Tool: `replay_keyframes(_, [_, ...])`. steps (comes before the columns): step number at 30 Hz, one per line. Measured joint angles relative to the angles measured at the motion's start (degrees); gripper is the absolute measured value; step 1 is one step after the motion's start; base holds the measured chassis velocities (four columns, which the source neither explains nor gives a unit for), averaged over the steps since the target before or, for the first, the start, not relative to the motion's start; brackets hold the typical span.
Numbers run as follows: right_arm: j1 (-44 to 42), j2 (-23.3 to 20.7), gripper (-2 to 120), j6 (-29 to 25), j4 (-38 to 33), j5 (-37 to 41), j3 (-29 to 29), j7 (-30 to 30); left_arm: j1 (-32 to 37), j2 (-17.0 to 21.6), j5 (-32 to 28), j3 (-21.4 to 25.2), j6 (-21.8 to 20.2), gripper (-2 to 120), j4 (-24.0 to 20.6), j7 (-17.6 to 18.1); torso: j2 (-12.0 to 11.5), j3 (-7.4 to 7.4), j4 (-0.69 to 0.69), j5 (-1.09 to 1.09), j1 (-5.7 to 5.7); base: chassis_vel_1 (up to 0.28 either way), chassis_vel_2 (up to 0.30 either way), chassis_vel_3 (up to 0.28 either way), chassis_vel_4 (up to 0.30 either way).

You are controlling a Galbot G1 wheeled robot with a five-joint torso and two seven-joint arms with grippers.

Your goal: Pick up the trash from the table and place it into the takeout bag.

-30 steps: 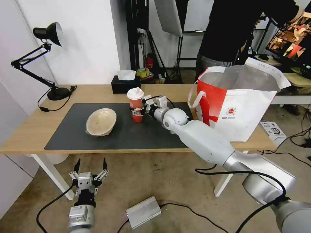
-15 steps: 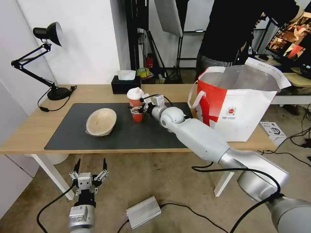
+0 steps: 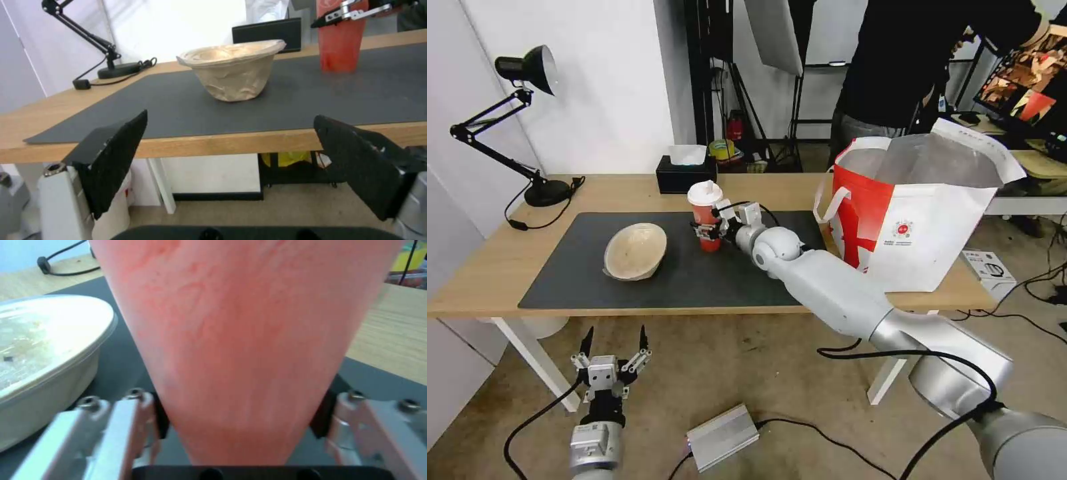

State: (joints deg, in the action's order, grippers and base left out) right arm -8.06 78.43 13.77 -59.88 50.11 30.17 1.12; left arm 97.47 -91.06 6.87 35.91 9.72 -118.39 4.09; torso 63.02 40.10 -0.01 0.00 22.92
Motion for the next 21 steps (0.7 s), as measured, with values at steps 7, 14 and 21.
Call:
replay_keyframes(7, [-0.75, -0.50, 27, -0.15, -0.66, 0.01, -0.20, -0.15, -0.14, -0.06, 0.03, -0.04, 0.02, 100, 0.06, -0.01, 0.01, 0.00, 0.01, 0.00, 0.00, 0.000, 0.000, 0.000, 0.000])
replay_keyframes(14, [-0.89, -1.16, 10, -0.22, -1.15, 0.11, -0.28, -0.48, -0.13, -0.10, 0.11, -0.06, 0.04, 100, 0.14, -0.01, 0.00, 0.01, 0.02, 0.00, 0.00, 0.000, 0.000, 0.000, 0.000])
replay_keyframes(21, [-0.88, -2.76, 4, -0.03, -2.84, 0.66, -0.27, -1.05, -0.07, 0.02, 0.21, -0.13, 0.04, 100, 0.02, -0.05, 0.00, 0.02, 0.00, 0.00, 0.00, 0.000, 0.000, 0.000, 0.000])
